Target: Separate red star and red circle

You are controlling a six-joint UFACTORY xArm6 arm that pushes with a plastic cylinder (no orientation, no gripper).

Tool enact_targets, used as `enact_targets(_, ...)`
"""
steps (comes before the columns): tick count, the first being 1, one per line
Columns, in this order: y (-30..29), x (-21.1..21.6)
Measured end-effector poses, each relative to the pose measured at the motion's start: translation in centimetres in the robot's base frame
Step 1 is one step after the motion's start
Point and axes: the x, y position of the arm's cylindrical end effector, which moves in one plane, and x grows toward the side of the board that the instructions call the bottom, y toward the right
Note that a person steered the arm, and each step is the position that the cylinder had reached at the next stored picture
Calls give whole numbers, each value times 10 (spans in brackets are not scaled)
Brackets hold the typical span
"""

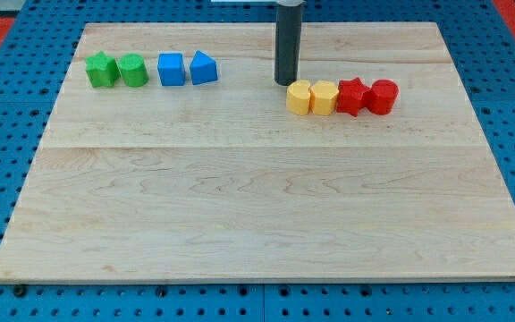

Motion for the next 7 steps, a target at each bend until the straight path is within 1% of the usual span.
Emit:
enact_targets(2,-6,-5)
enact_targets(3,-8,-36)
enact_targets(4,28,-53)
enact_targets(5,110,-53)
enact_targets(6,122,-52)
enact_targets(7,117,-53)
